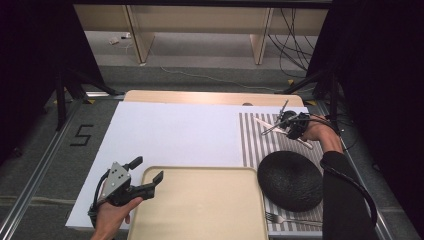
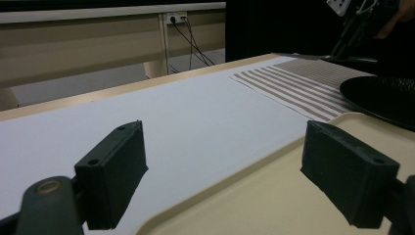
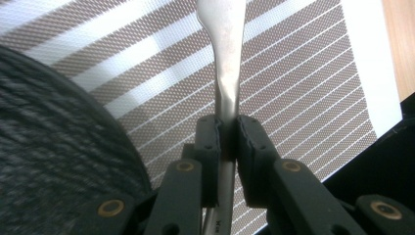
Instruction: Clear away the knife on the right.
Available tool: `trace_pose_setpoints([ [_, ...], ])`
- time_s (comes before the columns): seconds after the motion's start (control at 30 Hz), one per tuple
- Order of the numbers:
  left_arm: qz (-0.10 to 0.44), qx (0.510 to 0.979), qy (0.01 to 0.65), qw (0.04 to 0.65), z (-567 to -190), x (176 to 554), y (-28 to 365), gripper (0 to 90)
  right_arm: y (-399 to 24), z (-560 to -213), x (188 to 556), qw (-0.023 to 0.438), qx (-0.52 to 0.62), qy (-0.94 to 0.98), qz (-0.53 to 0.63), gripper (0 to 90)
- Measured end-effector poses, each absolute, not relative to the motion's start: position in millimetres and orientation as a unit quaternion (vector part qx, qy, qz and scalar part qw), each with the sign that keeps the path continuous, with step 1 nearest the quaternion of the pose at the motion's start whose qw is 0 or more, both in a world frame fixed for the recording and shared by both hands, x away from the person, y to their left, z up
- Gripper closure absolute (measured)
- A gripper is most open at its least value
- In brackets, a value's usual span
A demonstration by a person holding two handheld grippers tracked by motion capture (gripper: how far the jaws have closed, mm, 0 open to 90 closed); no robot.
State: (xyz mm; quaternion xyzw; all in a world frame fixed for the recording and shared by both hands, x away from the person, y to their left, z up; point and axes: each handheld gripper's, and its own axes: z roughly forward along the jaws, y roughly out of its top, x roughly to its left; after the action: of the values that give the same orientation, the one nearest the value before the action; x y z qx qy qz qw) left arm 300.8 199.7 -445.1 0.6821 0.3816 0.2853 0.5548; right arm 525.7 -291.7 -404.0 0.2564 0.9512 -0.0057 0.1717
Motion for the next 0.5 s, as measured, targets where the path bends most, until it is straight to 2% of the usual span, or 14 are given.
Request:
trace_pose_setpoints([
  [0.5, 0.287, 0.681, 0.382, 0.555, -445.0, 300.6, 199.2, 16.6, -279.2, -378.3, 486.4, 0.117, 0.289, 0.94, 0.139, 80.6],
])
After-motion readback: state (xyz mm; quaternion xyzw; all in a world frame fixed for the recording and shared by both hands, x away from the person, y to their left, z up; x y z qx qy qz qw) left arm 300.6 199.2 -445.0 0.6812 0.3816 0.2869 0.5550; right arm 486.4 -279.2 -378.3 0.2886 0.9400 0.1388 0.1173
